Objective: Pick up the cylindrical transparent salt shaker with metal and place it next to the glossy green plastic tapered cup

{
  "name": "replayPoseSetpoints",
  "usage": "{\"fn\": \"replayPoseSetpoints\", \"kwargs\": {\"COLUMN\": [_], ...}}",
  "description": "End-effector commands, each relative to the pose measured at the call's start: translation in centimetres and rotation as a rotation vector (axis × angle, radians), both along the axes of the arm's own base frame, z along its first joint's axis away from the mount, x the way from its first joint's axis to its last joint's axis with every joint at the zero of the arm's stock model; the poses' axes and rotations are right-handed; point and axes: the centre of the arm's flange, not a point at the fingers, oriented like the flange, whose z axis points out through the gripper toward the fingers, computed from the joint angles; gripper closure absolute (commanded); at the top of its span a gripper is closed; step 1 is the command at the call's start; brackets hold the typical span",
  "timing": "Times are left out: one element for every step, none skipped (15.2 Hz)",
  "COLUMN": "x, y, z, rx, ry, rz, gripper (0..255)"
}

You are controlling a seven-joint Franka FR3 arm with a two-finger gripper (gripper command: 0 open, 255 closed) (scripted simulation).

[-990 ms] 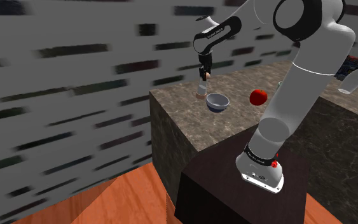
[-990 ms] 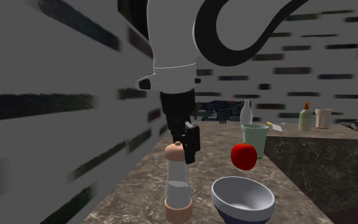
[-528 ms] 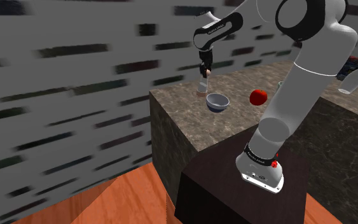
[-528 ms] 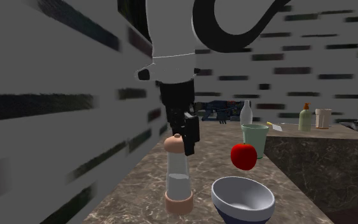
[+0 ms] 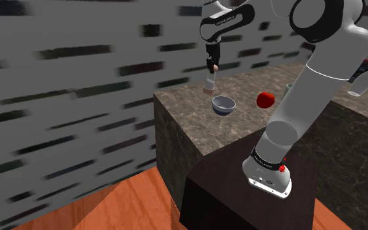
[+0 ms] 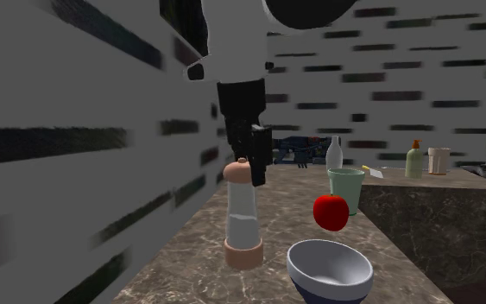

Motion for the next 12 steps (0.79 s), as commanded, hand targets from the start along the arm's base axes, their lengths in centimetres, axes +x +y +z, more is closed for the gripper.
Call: {"fn": "replayPoseSetpoints", "kwargs": {"x": [0.0,0.0,0.0,0.0,0.0,0.0,0.0,0.0,0.0,0.0,0.0,0.0], "y": [-0.1,-0.1,-0.1,-0.1,-0.1,-0.1,-0.1,-0.1,-0.1,-0.1,-0.1,-0.1], "z": [1.0,1.5,2.0,2.6,3.1,3.6,4.2,4.7,5.2,5.7,6.3,6.8], "rx": [0.0,0.0,0.0,0.0,0.0,0.0,0.0,0.0,0.0,0.0,0.0,0.0], "ry": [0.0,0.0,0.0,0.0,0.0,0.0,0.0,0.0,0.0,0.0,0.0,0.0], "rz": [0.0,0.0,0.0,0.0,0.0,0.0,0.0,0.0,0.0,0.0,0.0,0.0], "gripper": [255,255,255,255,255,255,255,255,255,255,255,255]}}
